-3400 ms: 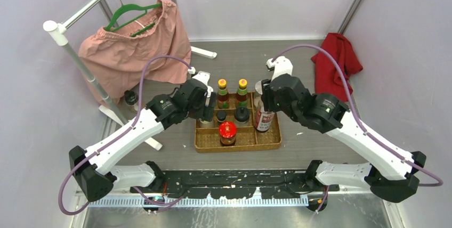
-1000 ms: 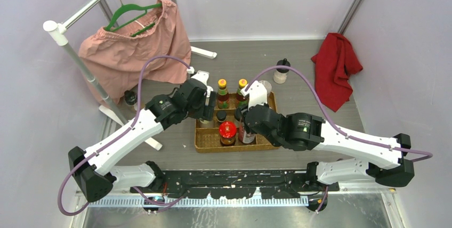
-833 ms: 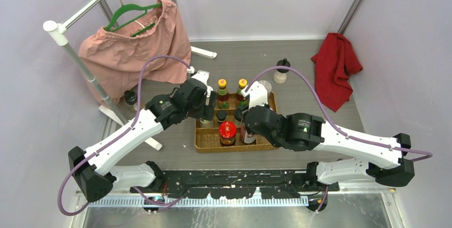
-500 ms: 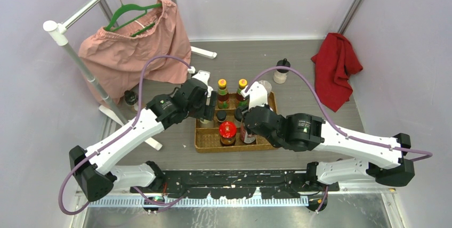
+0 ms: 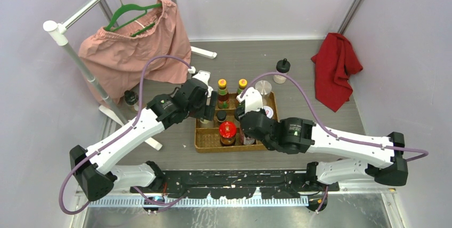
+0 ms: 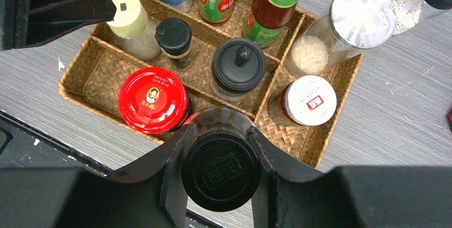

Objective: Organize the condiment bottles

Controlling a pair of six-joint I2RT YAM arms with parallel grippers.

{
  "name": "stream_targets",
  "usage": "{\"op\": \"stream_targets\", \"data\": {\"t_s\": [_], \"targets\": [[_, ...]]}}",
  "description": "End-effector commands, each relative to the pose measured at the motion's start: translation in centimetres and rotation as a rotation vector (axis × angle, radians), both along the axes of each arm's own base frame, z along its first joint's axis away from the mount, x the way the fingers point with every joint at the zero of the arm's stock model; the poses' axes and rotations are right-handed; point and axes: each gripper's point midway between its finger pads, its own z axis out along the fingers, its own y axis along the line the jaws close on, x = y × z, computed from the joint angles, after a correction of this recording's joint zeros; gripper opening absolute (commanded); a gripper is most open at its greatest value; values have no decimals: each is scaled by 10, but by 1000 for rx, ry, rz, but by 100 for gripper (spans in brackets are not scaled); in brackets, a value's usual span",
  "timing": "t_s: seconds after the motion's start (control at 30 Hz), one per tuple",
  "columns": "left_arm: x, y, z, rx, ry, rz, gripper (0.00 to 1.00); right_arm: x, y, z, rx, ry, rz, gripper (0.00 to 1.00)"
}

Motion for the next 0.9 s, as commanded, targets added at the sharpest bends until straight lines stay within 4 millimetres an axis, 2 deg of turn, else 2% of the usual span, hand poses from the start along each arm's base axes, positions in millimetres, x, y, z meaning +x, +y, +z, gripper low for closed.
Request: {"op": "stream_targets", "data": {"t_s": [0.0,0.27,0.53,0.73,0.8,0.87], "targets": [[3,-5,11,-48,-32,3,81,13,13,25,123,-82,-47,16],[2,-3,11,-50,-34,6,81,17,18,13,115,-97,-52,16],[0,-1,9,-50,-30,9,81,22,12,13,132,-133,-85,16],[0,-2,8,-50,-28,9,81,23,12,0,117,-130,-97,17],[1,-3,7,-48,-26,7,81,23,11,-4,108,-125,-102,20],[0,-3,6,-46,-23,7,81,23,9,-6,103,-123,-112,31]]}}
